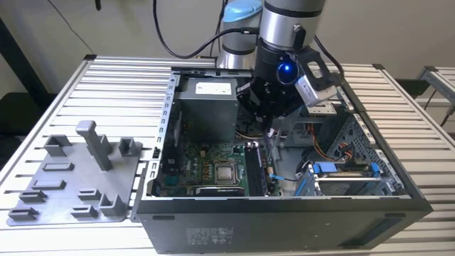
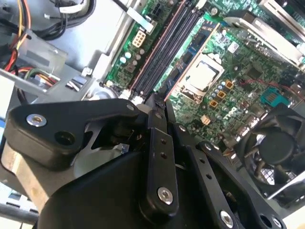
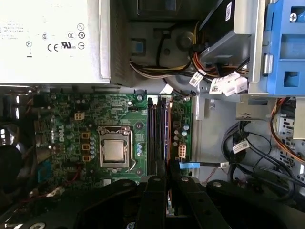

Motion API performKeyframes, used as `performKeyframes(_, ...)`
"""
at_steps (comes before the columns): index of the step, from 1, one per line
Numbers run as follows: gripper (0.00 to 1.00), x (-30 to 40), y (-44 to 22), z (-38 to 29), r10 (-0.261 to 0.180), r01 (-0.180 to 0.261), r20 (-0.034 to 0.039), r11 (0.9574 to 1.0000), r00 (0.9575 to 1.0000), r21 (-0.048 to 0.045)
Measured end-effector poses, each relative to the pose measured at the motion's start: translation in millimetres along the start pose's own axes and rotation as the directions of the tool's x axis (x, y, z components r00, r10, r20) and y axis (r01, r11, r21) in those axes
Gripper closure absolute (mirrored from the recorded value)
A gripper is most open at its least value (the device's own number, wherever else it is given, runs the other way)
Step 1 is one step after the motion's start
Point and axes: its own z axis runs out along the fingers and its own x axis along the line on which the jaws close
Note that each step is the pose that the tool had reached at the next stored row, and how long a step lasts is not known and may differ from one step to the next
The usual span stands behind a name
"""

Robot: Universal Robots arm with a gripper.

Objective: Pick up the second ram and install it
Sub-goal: 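Insert the second ram into the second slot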

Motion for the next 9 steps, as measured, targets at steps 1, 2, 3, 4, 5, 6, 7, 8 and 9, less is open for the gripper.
performKeyframes(1,0.86,0.0,-0.6,1.9,0.0,0.0,-0.0005,1.0,1.0,-0.0002)
performKeyframes(2,0.86,0.1,-1.1,3.6,0.0,0.0,-0.0007,1.0,1.0,-0.0001)
performKeyframes(3,0.86,0.1,-1.6,5.5,0.0,0.0,-0.0009,1.0,1.0,-0.0001)
performKeyframes(4,0.86,0.0,-2.1,7.1,0.0,0.0,-0.0013,1.0,1.0,-0.0001)
performKeyframes(5,0.86,0.1,-2.4,8.7,0.0,0.0,-0.002,1.0,1.0,-0.0001)
performKeyframes(6,0.86,0.1,-2.8,9.8,0.0,0.0,-0.0035,1.0,1.0,-0.0001)
performKeyframes(7,0.86,0.3,-3.0,10.8,0.0,0.0,-0.0055,1.0,1.0,-0.0001)
performKeyframes(8,0.86,0.4,-3.4,11.2,0.0,0.0,-0.0083,1.0,1.0,0.0002)
performKeyframes(9,0.86,0.4,-4.4,11.4,0.0,0.0,-0.0144,1.0,0.9999,0.0005)
